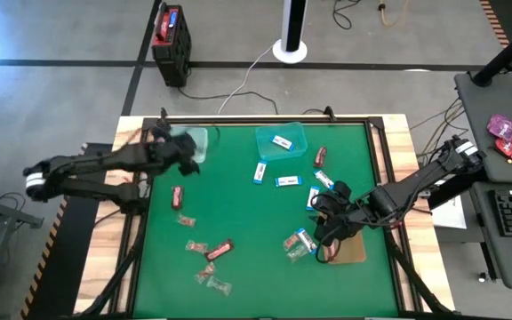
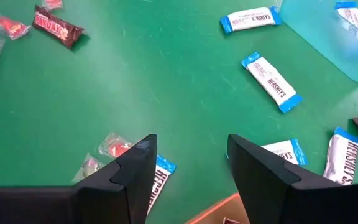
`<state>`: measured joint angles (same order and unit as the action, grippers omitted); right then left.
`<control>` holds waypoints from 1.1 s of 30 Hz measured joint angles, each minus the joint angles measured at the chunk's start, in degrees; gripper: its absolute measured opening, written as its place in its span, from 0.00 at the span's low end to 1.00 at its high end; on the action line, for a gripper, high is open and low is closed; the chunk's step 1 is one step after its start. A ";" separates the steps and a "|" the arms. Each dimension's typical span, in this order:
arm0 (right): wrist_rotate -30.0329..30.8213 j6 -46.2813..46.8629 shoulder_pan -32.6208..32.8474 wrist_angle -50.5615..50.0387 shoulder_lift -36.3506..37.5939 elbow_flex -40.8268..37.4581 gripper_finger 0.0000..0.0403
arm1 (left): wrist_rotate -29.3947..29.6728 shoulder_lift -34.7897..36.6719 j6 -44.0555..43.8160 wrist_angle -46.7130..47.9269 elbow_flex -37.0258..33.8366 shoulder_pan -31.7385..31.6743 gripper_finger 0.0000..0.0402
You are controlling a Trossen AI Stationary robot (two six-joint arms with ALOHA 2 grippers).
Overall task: Sort candy by brand, put in halloween buckets
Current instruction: Put the red gummy into the white bin, then put the white chocolate into the light blue bin
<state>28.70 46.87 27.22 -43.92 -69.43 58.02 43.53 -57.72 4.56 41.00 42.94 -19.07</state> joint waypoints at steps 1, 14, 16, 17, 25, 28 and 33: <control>0.07 -0.05 0.00 0.05 -0.01 0.00 0.47 | -2.34 0.55 0.51 -0.35 0.00 -2.87 0.00; 1.26 -1.16 -0.07 1.08 -0.02 0.00 0.47 | -23.85 -3.14 1.79 -2.28 0.09 -27.74 0.07; 1.35 -1.48 -0.15 1.09 -0.02 0.00 0.47 | -24.05 -3.55 2.02 -1.70 0.07 -27.69 0.10; 1.36 -1.50 -0.25 1.10 -0.02 0.00 0.47 | -24.11 -3.68 1.94 -1.67 0.07 -27.57 0.11; 1.36 -1.76 -1.05 3.32 -0.01 0.00 0.47 | -34.63 0.11 -6.73 -0.64 0.39 -18.55 0.15; 1.36 -1.08 -2.37 4.26 -0.09 0.00 0.47 | -36.56 2.57 -10.07 -2.29 0.10 -8.92 0.15; 0.73 -2.59 -4.74 4.58 -1.88 0.00 0.47 | -33.39 5.26 -14.33 -6.53 0.04 9.68 0.15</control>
<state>29.43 44.28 22.49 -39.35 -71.31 58.02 10.15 -52.46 -9.77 34.47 42.98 -9.39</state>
